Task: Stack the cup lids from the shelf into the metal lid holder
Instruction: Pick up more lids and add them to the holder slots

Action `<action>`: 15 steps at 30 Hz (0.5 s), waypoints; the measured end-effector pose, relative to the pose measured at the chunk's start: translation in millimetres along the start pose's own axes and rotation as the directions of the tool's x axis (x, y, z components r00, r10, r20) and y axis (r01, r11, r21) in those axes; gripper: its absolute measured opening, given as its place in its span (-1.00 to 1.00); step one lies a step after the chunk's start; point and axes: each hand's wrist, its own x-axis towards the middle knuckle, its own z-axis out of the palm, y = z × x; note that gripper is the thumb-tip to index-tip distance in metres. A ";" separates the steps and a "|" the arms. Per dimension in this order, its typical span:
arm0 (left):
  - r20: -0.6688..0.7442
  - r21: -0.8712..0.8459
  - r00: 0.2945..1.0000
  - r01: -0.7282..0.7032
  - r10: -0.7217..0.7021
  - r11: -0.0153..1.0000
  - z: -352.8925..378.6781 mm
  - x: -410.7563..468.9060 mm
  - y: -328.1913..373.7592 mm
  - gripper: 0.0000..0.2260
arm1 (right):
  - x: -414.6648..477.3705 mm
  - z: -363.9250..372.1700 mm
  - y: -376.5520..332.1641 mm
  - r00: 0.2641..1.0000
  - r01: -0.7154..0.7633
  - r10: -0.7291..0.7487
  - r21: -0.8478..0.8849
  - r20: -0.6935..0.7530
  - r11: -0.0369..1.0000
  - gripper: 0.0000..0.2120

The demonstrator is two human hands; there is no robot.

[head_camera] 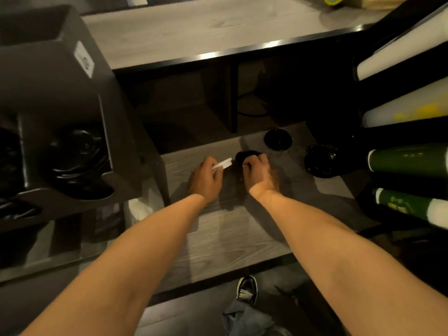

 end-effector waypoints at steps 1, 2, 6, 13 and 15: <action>0.010 -0.002 0.999 0.036 -0.036 0.999 -5.6 -7.1 2.7 -0.91 | -7.9 -1.9 -4.5 1.000 -0.011 0.011 0.004 0.005 1.000 -0.78; 0.024 -0.012 0.997 0.071 -0.070 0.997 -11.9 -16.0 4.8 -0.91 | -17.7 -3.0 -8.6 1.000 0.002 -0.002 -0.016 0.000 1.000 -0.78; 0.013 -0.060 0.999 0.034 -0.033 0.998 -37.3 -57.2 0.1 -0.76 | -65.2 -11.2 -29.4 0.998 -0.002 -0.006 -0.109 -0.069 0.994 -0.74; -0.034 -0.224 0.994 -0.111 0.106 0.968 -85.3 -134.6 -17.1 -0.71 | -151.7 -17.7 -62.2 0.995 0.102 -0.101 -0.149 0.011 0.984 -0.80; -0.044 -0.289 0.995 -0.098 0.089 0.952 -99.8 -151.8 -20.0 -0.69 | -165.9 -18.4 -74.8 0.986 0.156 -0.147 -0.128 0.071 0.979 -0.81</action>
